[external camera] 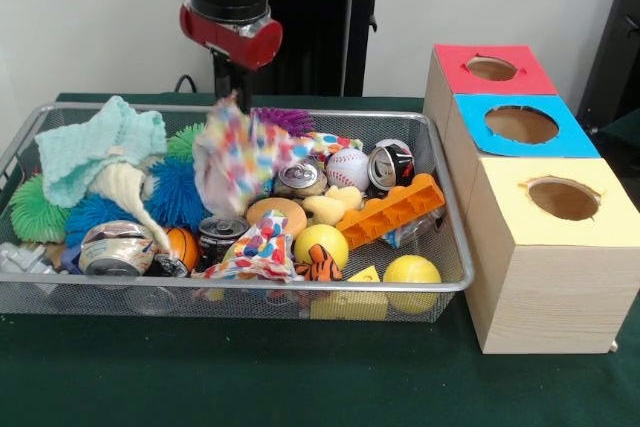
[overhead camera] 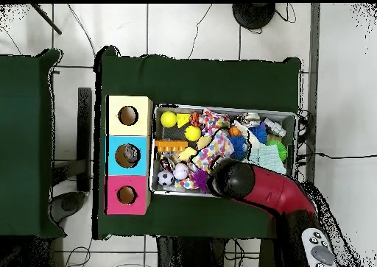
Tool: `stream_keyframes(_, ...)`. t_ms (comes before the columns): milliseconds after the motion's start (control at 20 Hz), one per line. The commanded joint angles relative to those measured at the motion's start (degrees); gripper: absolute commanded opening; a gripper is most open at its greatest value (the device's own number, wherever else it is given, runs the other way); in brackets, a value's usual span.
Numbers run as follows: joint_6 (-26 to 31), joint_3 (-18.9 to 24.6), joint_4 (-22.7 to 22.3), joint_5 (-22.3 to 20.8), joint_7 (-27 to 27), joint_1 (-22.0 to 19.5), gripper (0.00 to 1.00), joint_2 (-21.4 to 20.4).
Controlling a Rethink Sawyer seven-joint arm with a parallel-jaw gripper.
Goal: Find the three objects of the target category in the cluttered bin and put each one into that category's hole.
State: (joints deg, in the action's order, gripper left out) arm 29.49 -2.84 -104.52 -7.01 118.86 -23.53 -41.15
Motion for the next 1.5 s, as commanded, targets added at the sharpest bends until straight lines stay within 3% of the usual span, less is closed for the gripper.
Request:
stream_keyframes(50, 6.0, 4.1, -3.3, -4.2, -5.4, -1.3, 1.0, -0.6)
stream_keyframes(300, 10.8, 3.9, 3.4, -1.0, 1.2, 2.9, 1.0, 1.1)
stream_keyframes(600, 16.7, 5.1, 8.4, 5.1, 8.2, 7.0, 1.0, 1.7)
stream_keyframes(1100, 12.7, -0.1, 17.8, 9.5, 15.2, 13.4, 1.0, 8.5)
stream_keyframes(1500, 1.8, -4.6, 21.4, 11.3, 17.8, 15.4, 1.0, 14.3)
